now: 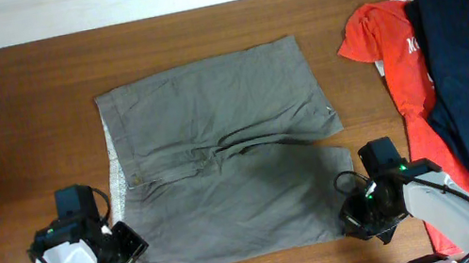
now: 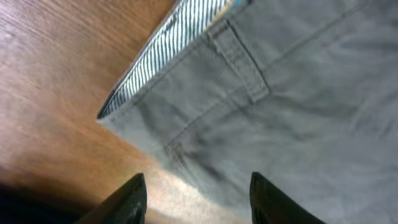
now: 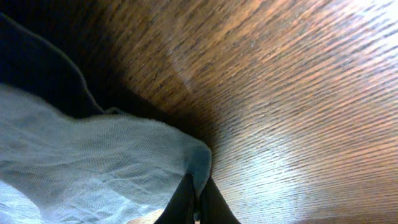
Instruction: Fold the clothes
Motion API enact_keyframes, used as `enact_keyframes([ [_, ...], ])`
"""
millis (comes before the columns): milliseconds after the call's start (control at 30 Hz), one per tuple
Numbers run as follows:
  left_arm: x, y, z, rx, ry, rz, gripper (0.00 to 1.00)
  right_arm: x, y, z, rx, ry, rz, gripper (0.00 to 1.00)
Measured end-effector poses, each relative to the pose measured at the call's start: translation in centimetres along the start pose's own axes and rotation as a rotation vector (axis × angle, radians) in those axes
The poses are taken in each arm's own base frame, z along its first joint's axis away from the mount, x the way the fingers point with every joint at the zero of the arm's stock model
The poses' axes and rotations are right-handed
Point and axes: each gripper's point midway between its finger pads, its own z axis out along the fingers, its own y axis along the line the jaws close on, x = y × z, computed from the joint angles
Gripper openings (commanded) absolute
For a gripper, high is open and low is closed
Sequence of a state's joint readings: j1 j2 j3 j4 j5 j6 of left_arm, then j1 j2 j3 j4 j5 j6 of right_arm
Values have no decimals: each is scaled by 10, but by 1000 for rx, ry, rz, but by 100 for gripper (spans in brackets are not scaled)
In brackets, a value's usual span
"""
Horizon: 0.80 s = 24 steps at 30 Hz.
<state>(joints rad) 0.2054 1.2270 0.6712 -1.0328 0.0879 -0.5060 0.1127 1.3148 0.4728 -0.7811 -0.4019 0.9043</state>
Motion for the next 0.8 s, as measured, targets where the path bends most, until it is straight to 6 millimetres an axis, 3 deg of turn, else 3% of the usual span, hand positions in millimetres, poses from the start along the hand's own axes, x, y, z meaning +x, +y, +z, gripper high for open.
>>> enact_keyframes([
  [300, -1, 4, 6, -13, -13, -71, 53, 0, 0, 0, 1, -1, -22, 4],
  [400, 1, 5, 6, -17, -7, -111, 57, 0, 0, 0, -1, 0, -23, 5],
  [467, -2, 10, 6, -44, -26, -166, 63, 0, 1, 0, -5, 2, -24, 6],
  [800, 2, 31, 15, -126, -42, -353, 63, 1, 5, 1, -29, 13, -30, 10],
])
